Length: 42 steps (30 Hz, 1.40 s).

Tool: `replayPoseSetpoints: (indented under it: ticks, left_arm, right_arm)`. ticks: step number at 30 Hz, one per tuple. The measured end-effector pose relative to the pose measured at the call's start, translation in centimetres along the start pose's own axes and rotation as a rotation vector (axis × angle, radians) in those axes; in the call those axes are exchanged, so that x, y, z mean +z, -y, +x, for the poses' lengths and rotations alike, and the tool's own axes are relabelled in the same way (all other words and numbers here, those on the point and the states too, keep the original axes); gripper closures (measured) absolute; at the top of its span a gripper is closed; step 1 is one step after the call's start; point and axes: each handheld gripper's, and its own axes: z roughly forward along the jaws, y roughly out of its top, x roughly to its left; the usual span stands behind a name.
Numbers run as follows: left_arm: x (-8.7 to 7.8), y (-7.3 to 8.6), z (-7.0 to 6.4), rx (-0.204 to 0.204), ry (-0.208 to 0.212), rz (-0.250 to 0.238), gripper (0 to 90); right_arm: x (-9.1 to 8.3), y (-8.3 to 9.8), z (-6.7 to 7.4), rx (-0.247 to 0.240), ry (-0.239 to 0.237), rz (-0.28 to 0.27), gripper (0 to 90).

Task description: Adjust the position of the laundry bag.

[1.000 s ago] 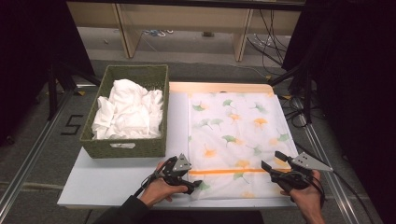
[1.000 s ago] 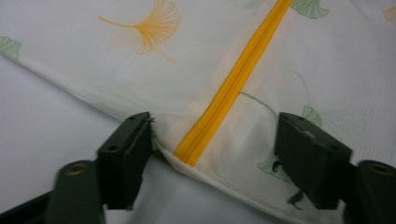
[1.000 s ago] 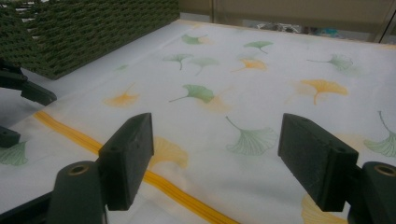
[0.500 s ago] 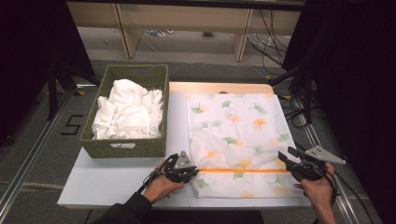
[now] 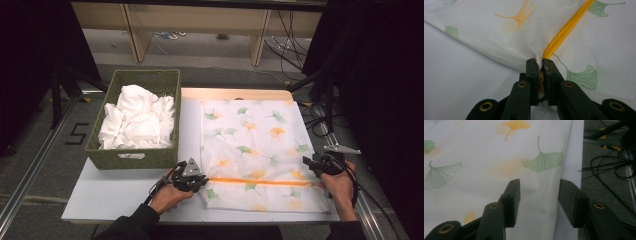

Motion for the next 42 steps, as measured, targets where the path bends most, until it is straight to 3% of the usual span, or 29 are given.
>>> replayPoseSetpoints:
  ticks: [1,2,3,5,7,8,9,10,15,16,19,24,25,28,30,32,34,36,37,38,39,42]
  left_arm:
    - [0.0,0.0,0.0,0.001,-0.001,0.000,83.2]
    - [0.0,0.0,0.0,0.001,0.000,0.000,83.2]
    - [0.0,0.0,0.0,0.001,0.000,0.000,83.2]
    - [-0.1,-0.1,0.2,0.020,0.003,0.001,83.2]
    - [-0.1,0.0,0.2,0.008,-0.005,0.002,83.4]
    - [-0.2,0.0,0.2,-0.002,-0.009,0.003,83.4]
    - [-0.2,0.0,0.2,-0.002,-0.009,0.003,83.4]
    - [-0.4,0.0,0.4,-0.008,-0.010,-0.006,83.5]
    - [-1.0,0.0,1.0,-0.012,-0.033,-0.002,83.6]
    - [-1.6,0.2,1.5,-0.025,-0.044,-0.012,83.6]
    - [-2.5,0.5,2.2,-0.024,-0.069,0.000,83.6]
    - [-3.3,1.2,2.7,-0.023,-0.067,0.015,83.6]
    - [-3.4,1.3,2.7,-0.038,-0.068,0.012,83.6]
    - [-3.6,1.5,2.9,-0.036,-0.066,0.019,83.6]
    - [-3.9,1.8,3.1,-0.022,-0.073,0.031,83.6]
    - [-4.0,1.8,3.1,-0.016,-0.076,0.031,83.6]
    - [-4.3,2.2,3.0,-0.041,-0.084,0.037,83.6]
    - [-4.4,2.2,3.0,-0.036,-0.084,0.041,83.6]
    - [-4.5,2.3,3.0,-0.035,-0.086,0.044,83.6]
    - [-4.6,2.4,2.9,-0.046,-0.071,0.039,83.6]
    - [-4.8,2.4,3.1,-0.018,-0.066,0.044,83.6]
    - [-4.8,2.6,3.1,-0.029,-0.073,0.046,83.3]
  right_arm:
    - [0.4,0.0,0.4,0.069,-0.034,0.000,53.5]
    - [0.6,-0.2,-0.1,0.015,-0.036,0.014,54.1]
    - [0.6,-0.2,-0.1,0.015,-0.036,0.014,54.1]
    - [1.2,-0.5,-0.4,0.012,-0.035,0.024,63.9]
    - [1.2,-0.8,-0.6,-0.005,-0.011,0.021,78.6]
    - [1.5,-0.9,-0.6,-0.006,-0.056,0.024,83.6]
    - [1.5,-0.9,-0.6,-0.006,-0.056,0.024,83.6]
    - [2.0,-1.1,-0.4,-0.053,-0.060,0.013,88.6]
    - [2.8,-2.4,0.9,-0.071,-0.075,0.028,89.1]
    - [3.3,-2.6,1.3,-0.102,-0.067,0.009,89.0]
    - [3.8,-3.1,2.2,-0.099,-0.095,0.010,89.1]
    - [3.9,-3.6,3.3,-0.124,-0.107,0.024,89.1]
    - [4.1,-3.6,3.3,-0.154,-0.112,0.010,89.1]
    - [4.0,-3.6,3.7,-0.133,-0.112,0.027,89.0]
    - [4.2,-3.6,3.9,-0.179,-0.122,0.020,89.1]
    - [4.1,-3.6,4.3,-0.159,-0.120,0.030,89.1]
    - [4.0,-3.8,4.7,-0.205,-0.119,0.034,89.1]
    - [3.8,-3.8,5.2,-0.182,-0.119,0.053,89.1]
    - [4.1,-3.8,5.0,-0.230,-0.122,0.028,89.0]
    - [4.0,-3.8,5.1,-0.223,-0.124,0.035,89.1]
    - [3.9,-3.8,5.3,-0.197,-0.125,0.043,89.0]
    - [3.9,-3.7,5.4,-0.188,-0.129,0.046,89.0]
